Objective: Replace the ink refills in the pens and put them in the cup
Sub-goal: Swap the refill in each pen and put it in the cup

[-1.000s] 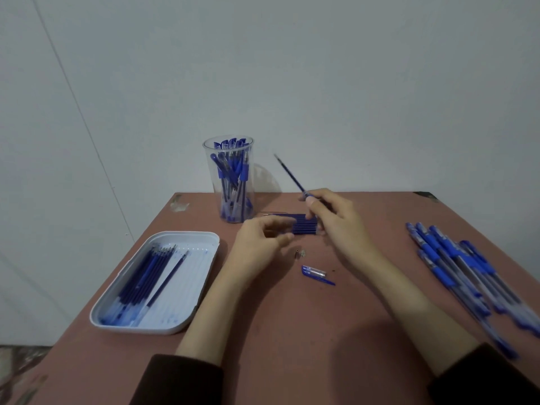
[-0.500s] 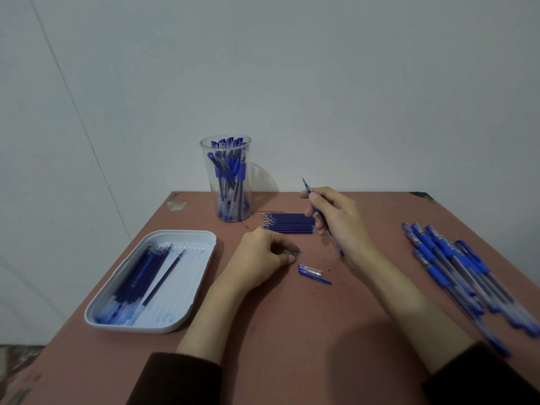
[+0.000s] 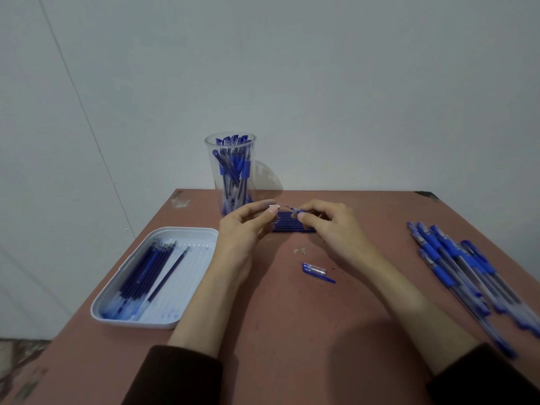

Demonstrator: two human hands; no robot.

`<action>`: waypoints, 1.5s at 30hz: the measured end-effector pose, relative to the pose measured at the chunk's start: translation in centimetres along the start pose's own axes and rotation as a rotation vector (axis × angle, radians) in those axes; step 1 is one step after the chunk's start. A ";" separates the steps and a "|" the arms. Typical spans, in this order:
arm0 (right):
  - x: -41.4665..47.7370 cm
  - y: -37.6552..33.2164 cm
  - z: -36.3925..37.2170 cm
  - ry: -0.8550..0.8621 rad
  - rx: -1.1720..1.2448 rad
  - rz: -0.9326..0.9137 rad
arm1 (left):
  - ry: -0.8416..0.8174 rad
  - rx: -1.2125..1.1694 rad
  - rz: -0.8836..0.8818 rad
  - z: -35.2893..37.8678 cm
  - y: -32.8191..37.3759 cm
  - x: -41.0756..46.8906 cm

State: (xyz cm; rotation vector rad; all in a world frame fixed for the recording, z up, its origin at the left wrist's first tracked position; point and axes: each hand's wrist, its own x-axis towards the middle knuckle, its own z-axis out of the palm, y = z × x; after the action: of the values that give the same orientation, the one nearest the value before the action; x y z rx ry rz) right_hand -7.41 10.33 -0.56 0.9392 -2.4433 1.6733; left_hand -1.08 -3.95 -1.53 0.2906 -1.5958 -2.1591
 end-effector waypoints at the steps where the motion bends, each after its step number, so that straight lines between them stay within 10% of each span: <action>1: 0.0 0.1 0.0 -0.003 -0.014 0.002 | -0.006 0.001 0.004 0.0 0.0 0.0; 11: -0.3 0.3 0.2 0.002 -0.200 -0.073 | -0.095 0.119 0.034 0.1 -0.4 -0.1; 30: -0.7 -1.4 0.9 -0.059 0.347 0.040 | -0.107 -0.076 0.034 0.4 -0.4 -0.2; 45: -0.7 -1.3 1.2 -0.012 0.320 0.064 | -0.108 -0.073 0.042 0.5 -0.5 0.0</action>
State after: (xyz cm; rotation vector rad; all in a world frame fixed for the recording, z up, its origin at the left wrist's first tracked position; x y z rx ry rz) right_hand -5.88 9.36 -0.23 0.9073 -2.2756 2.1306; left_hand -1.41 -3.46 -1.83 0.1183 -1.5619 -2.2285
